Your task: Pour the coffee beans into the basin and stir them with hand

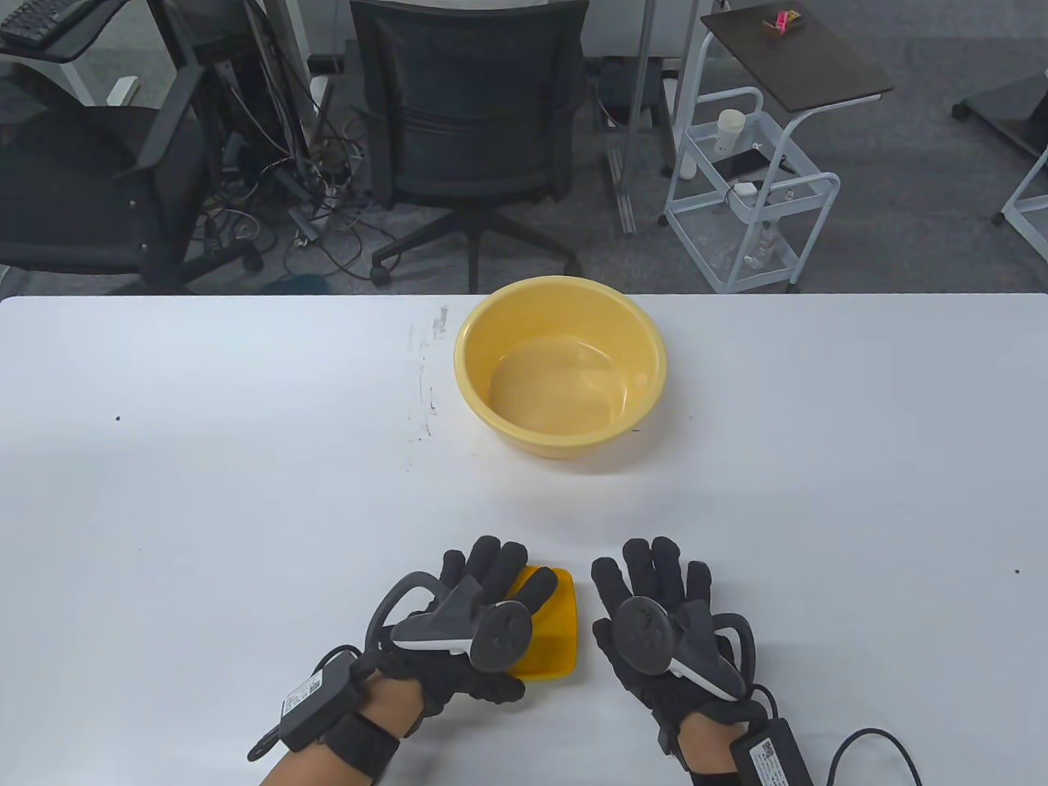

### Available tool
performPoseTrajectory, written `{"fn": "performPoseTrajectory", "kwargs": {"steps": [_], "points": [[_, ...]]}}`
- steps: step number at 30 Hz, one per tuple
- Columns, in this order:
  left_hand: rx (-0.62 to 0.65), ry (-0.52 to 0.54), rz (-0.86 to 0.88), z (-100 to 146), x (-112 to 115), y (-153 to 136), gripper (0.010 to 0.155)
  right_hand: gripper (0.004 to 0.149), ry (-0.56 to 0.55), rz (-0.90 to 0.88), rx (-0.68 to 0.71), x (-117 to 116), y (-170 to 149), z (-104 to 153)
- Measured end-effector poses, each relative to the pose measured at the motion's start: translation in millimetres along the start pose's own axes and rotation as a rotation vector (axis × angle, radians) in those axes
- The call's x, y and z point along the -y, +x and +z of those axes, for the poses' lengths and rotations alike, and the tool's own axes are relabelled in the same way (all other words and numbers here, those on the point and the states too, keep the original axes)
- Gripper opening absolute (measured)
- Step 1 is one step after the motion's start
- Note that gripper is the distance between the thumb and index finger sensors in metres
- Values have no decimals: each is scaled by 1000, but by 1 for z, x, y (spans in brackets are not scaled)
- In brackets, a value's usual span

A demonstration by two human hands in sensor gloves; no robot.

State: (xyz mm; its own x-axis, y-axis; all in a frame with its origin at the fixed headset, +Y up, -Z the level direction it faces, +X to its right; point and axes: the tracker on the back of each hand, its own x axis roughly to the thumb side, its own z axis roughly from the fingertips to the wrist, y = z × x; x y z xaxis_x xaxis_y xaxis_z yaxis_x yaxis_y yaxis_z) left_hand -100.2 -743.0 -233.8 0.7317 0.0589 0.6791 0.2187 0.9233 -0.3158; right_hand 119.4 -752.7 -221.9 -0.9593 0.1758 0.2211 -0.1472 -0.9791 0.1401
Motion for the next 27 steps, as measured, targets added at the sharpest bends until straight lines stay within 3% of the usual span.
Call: {"fn": "performPoseTrajectory", "kwargs": {"steps": [4, 8, 14, 16, 18, 21, 27], "points": [[-38, 148, 84, 38, -8, -12, 120, 73, -53, 34, -43, 3, 0, 2], [-199, 121, 16, 66, 5, -35, 119, 75, -147, 68, -13, 16, 13, 8], [-194, -28, 248, 52, 46, -52, 119, 85, -143, 98, 227, 16, 72, 12], [-168, -91, 305, 45, 55, -53, 118, 87, -71, 179, 309, 10, 101, 5], [-156, -84, 325, 42, 59, -53, 116, 90, -19, 265, 337, 4, 121, -2], [-123, -68, 371, 39, 60, -52, 115, 93, 10, 306, 358, -8, 136, -11], [-56, -134, 406, 34, 67, -51, 114, 95, 93, 189, 363, -28, 137, -24]]}}
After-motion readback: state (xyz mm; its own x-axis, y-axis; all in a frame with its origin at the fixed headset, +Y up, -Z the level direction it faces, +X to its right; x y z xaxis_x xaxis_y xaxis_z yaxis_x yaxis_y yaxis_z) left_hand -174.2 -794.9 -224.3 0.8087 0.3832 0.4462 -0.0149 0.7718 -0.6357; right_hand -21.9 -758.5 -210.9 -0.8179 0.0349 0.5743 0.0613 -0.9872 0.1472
